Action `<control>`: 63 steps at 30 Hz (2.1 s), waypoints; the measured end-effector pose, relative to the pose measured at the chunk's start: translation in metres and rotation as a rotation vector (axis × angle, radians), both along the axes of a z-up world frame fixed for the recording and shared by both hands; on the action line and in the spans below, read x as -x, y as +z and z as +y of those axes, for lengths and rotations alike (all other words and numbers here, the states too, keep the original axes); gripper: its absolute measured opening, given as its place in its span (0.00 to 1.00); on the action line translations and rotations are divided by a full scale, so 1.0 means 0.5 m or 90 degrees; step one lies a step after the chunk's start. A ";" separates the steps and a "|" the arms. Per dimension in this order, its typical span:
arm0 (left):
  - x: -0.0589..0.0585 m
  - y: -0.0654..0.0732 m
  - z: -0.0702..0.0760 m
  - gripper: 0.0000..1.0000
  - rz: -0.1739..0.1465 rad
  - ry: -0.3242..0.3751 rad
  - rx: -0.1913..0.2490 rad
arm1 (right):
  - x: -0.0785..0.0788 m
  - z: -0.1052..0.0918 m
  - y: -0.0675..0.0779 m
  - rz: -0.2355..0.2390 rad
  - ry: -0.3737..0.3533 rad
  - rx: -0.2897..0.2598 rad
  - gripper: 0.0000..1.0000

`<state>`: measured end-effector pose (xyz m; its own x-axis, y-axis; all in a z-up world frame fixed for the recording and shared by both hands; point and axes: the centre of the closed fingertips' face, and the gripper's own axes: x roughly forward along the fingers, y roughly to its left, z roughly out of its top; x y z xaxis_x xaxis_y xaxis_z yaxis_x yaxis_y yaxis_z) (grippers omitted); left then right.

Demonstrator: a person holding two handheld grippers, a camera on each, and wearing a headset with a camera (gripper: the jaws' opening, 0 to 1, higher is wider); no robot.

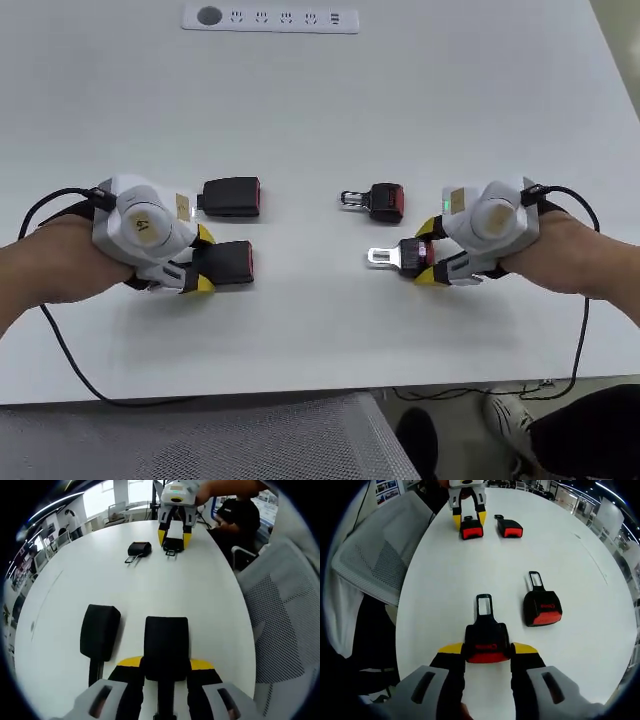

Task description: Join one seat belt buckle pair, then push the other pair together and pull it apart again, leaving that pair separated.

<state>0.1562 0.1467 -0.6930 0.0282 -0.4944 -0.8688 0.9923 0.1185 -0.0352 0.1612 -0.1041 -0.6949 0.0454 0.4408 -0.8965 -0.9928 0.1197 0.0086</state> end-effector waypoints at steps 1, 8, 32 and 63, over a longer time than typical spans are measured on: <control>0.000 0.000 0.000 0.33 -0.001 -0.003 -0.001 | -0.001 -0.001 0.000 0.000 0.003 0.000 0.34; 0.001 0.000 -0.001 0.33 0.000 -0.002 -0.002 | -0.002 -0.003 -0.001 0.001 0.014 0.006 0.33; 0.004 -0.001 0.002 0.33 -0.003 -0.018 -0.022 | 0.014 0.051 0.005 0.003 0.008 -0.014 0.33; 0.005 0.001 0.000 0.33 0.001 -0.039 -0.035 | 0.015 0.186 0.006 0.014 0.020 -0.057 0.33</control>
<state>0.1539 0.1467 -0.6926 -0.0013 -0.4466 -0.8948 0.9977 0.0596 -0.0312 0.1535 -0.0111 -0.6919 0.0113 0.5206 -0.8537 -0.9955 0.0858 0.0391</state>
